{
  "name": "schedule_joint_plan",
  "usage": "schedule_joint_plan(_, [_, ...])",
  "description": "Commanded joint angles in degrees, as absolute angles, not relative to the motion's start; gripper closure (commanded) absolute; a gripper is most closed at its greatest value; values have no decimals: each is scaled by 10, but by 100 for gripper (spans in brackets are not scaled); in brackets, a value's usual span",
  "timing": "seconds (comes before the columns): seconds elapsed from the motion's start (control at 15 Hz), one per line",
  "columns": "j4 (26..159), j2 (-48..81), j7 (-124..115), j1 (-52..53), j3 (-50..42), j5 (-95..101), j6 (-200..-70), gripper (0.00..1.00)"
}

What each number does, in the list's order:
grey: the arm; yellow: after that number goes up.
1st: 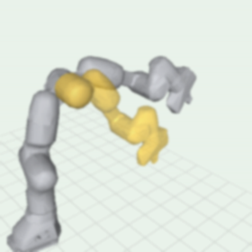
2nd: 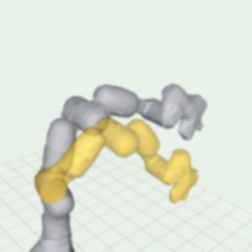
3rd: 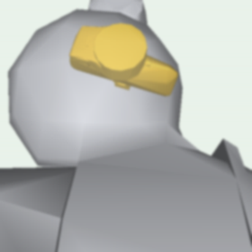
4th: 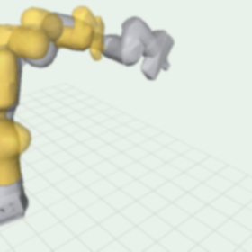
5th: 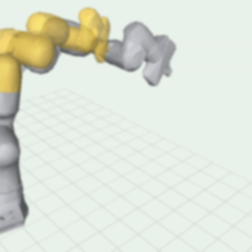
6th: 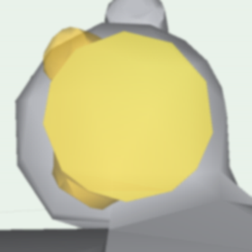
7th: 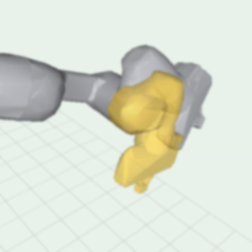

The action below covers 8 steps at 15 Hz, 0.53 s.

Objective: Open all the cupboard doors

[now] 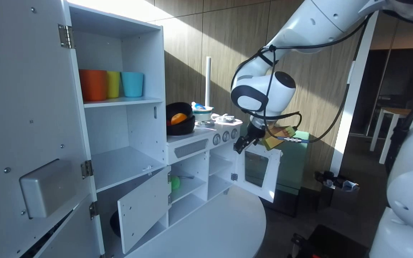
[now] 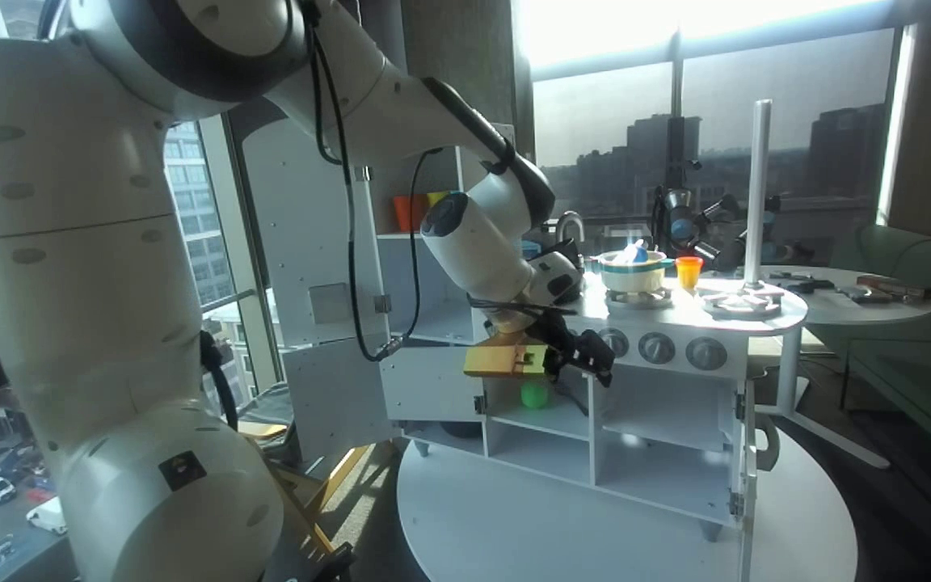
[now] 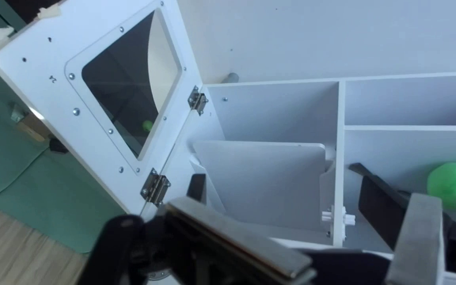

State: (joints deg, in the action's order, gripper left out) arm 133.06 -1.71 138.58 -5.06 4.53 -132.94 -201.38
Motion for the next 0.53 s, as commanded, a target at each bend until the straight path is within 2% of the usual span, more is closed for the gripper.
schedule_joint_plan(0.0, [1429, -127, 1444, -39, 32, -1394, -1906, 0])
schedule_joint_plan(0.13, [1465, -144, 1453, -4, 11, -1404, -1847, 0])
schedule_joint_plan(0.2, [1499, -158, 1339, -8, 32, -1298, -1817, 0])
schedule_joint_plan(0.27, [1498, -162, 1417, 6, 3, -1356, -1797, 0])
schedule_joint_plan(0.47, [1532, -187, 1391, 16, -9, -1319, -1752, 0])
